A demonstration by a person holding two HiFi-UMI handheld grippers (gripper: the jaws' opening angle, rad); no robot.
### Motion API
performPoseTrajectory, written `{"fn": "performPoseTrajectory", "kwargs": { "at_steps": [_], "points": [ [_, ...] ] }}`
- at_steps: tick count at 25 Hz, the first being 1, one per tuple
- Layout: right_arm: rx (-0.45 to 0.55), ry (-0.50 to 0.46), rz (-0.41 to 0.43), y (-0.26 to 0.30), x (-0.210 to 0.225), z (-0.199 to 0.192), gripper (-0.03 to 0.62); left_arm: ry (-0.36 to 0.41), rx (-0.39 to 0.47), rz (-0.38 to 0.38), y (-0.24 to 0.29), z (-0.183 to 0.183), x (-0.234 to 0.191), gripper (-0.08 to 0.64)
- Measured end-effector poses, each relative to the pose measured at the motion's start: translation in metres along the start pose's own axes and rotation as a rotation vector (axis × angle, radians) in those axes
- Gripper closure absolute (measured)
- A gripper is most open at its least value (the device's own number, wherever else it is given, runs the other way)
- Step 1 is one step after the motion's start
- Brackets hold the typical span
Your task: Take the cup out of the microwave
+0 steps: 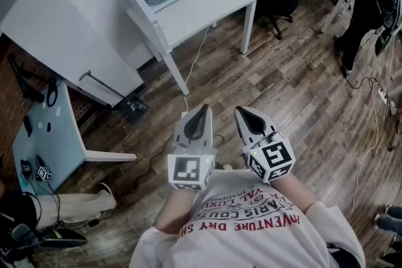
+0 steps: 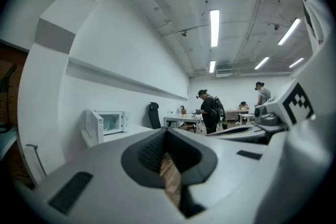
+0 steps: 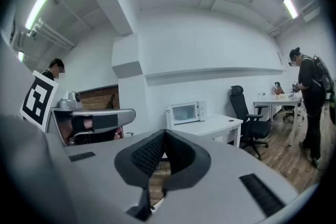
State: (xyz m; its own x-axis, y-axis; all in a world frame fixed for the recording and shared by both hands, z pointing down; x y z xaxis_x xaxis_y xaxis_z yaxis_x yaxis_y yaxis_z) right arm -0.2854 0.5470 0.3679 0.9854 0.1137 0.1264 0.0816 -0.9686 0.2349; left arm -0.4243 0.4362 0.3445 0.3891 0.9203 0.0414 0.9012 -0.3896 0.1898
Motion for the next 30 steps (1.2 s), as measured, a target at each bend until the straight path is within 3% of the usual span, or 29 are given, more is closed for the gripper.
{"fn": "performPoseTrajectory", "kwargs": {
  "at_steps": [11,23,30],
  "points": [
    [-0.022,0.024,0.007,0.009,0.011,-0.001,0.580,-0.039,-0.029,-0.004,0.015,-0.002,-0.005,0.554],
    [-0.039,0.068,-0.054,0.020,0.032,-0.002,0.580,-0.064,-0.060,-0.057,0.048,-0.002,-0.011,0.554],
    [-0.055,0.088,-0.104,0.052,0.059,0.003,0.580,-0.074,-0.068,-0.091,0.092,-0.003,-0.032,0.554]
  ]
}}
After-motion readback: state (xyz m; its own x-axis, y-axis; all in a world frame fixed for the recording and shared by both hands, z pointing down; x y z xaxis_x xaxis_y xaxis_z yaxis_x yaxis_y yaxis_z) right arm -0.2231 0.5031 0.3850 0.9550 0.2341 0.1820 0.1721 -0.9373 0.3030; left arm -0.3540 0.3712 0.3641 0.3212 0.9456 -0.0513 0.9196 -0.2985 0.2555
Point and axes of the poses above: the fingertips, and each gripper's own axes: y forward along the fingers, x to its right, z out of its top, the point moved 10 cm from there along -y, backward along the fingers, and after that the axes turned 6 degrees about -x, right-handed, at the moved point
